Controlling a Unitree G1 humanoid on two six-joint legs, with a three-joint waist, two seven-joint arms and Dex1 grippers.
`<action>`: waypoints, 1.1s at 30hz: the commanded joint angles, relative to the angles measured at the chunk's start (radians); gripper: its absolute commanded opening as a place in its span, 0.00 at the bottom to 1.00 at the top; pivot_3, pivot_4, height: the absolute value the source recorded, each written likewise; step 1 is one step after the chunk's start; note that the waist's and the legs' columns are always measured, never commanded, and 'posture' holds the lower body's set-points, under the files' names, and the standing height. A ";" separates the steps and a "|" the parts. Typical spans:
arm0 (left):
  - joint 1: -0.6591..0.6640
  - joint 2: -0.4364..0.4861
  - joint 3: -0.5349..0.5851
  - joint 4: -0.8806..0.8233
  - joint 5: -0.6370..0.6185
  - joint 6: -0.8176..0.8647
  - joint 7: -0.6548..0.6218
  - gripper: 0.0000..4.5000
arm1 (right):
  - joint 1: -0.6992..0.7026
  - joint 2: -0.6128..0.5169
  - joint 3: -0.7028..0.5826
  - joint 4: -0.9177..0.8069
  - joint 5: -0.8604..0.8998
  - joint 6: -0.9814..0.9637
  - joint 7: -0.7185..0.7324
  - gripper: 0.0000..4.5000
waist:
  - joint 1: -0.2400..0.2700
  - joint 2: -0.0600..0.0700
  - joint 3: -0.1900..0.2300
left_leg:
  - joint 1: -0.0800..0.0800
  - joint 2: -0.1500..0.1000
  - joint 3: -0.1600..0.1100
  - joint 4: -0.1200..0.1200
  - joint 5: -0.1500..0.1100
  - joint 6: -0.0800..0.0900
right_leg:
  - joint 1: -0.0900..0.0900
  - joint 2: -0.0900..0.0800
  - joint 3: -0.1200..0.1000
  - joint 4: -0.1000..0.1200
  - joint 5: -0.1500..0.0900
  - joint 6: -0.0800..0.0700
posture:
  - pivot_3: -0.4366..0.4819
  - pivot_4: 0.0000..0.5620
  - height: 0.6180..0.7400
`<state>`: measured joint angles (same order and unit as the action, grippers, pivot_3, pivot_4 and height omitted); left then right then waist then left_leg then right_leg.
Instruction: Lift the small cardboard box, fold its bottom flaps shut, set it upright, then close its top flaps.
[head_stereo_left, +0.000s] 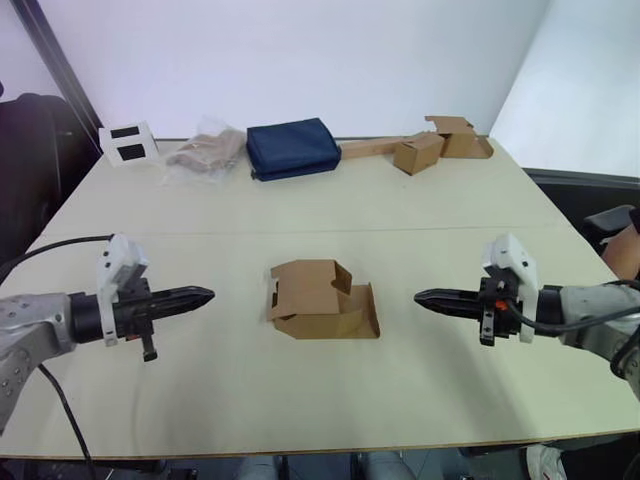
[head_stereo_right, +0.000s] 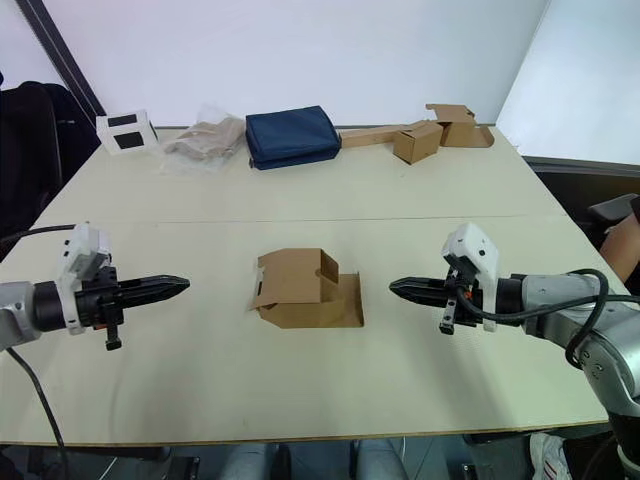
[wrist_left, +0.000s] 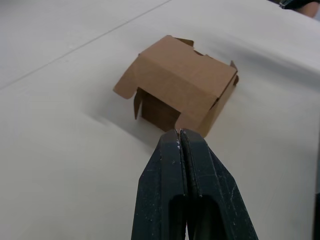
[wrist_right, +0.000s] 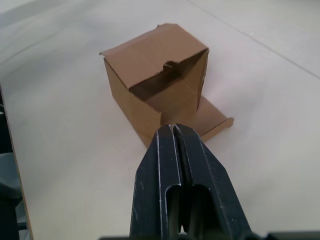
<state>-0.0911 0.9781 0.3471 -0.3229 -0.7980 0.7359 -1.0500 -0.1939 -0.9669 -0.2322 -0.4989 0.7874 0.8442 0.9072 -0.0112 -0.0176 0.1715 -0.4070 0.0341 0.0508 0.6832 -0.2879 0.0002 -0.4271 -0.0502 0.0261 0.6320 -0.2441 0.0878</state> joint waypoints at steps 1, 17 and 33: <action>-0.036 0.012 -0.039 0.035 0.004 0.009 -0.033 0.01 | 0.002 0.000 0.019 -0.049 -0.007 -0.015 -0.004 0.00 | 0.000 0.000 0.000 | 0.000 0.000 0.000 0.000 0.000 0.000 | 0.000 0.000 0.000 0.000 0.000 0.000 | 0.48 0.27 1.00; -0.404 -0.196 -0.167 0.406 -0.202 0.550 0.072 0.95 | -0.034 0.084 0.076 -0.094 -0.023 -0.033 -0.093 0.00 | -0.002 -0.001 0.000 | 0.000 -0.002 -0.002 0.000 0.000 0.000 | 0.000 0.004 0.000 0.001 0.002 0.003 | 0.48 0.27 1.00; -0.583 -0.453 -0.135 0.759 -0.170 0.751 0.200 0.98 | -0.017 0.152 0.045 -0.192 0.024 0.006 -0.240 0.00 | 0.002 -0.001 0.000 | 0.000 -0.002 -0.004 0.001 0.001 -0.001 | 0.000 0.003 -0.001 0.002 0.002 0.003 | 0.48 0.27 1.00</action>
<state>-0.6436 0.5330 0.1891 0.4304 -0.9712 1.4958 -0.8513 -0.2073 -0.8134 -0.1490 -0.6532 0.7908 0.8482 0.6792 -0.0089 -0.0186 0.1712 -0.4075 0.0318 0.0474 0.6840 -0.2873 -0.0005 -0.4269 -0.0475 0.0255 0.6343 -0.2422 0.0910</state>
